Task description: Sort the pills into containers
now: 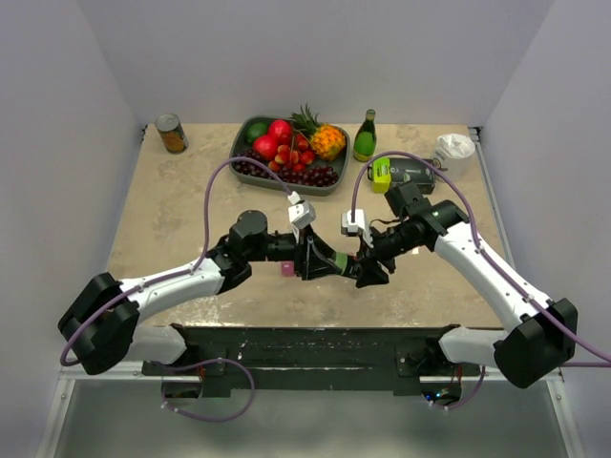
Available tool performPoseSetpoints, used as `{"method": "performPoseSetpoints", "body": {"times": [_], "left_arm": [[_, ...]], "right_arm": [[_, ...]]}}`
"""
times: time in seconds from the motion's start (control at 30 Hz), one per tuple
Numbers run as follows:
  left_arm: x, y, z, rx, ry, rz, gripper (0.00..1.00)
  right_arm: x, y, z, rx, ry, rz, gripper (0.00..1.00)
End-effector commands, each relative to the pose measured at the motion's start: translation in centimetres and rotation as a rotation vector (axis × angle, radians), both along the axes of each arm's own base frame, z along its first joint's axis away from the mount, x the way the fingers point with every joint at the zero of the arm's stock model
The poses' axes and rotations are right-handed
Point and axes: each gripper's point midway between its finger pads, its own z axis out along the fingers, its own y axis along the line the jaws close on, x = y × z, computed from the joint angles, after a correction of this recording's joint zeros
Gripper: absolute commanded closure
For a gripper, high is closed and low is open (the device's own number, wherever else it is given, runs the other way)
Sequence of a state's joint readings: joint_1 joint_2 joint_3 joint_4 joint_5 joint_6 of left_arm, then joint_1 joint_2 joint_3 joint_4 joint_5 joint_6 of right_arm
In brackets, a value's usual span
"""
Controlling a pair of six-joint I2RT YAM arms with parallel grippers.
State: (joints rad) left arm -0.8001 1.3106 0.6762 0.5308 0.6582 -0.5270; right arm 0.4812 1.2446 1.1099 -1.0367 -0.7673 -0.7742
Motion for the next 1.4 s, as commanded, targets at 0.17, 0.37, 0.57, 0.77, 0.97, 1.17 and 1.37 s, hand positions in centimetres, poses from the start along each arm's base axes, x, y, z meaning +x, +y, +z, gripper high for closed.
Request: {"method": "performPoseSetpoints", "body": {"times": [0.17,0.37,0.57,0.77,0.97,1.17,1.37], "left_arm": [[1.5,1.2,1.8,0.071,-0.715,-0.039,0.34],[0.1,4.0,6.8,-0.144,-0.792,0.112,0.01],[-1.7,5.7,6.3,-0.146,-0.879,0.085,0.01],[-1.1,4.0,5.6,-0.076,-0.888,-0.018,0.01],[-0.4,1.8,4.5,-0.025,-0.884,-0.137,0.01],[-0.7,0.8,2.8,0.019,-0.849,-0.253,0.21],[-0.6,0.7,1.2,0.071,-0.799,-0.28,0.96]], "right_arm": [[-1.9,3.7,3.7,0.318,0.121,0.125,1.0],[-1.6,3.5,3.3,0.301,0.089,0.124,1.0],[-1.5,3.3,2.8,0.291,0.072,0.123,1.0],[-1.5,3.4,2.7,0.292,0.079,0.122,1.0],[-1.6,3.3,2.8,0.291,0.074,0.118,1.0],[-1.6,3.3,2.9,0.292,0.067,0.117,1.0],[-1.5,3.4,2.7,0.293,0.07,0.112,1.0]]}}
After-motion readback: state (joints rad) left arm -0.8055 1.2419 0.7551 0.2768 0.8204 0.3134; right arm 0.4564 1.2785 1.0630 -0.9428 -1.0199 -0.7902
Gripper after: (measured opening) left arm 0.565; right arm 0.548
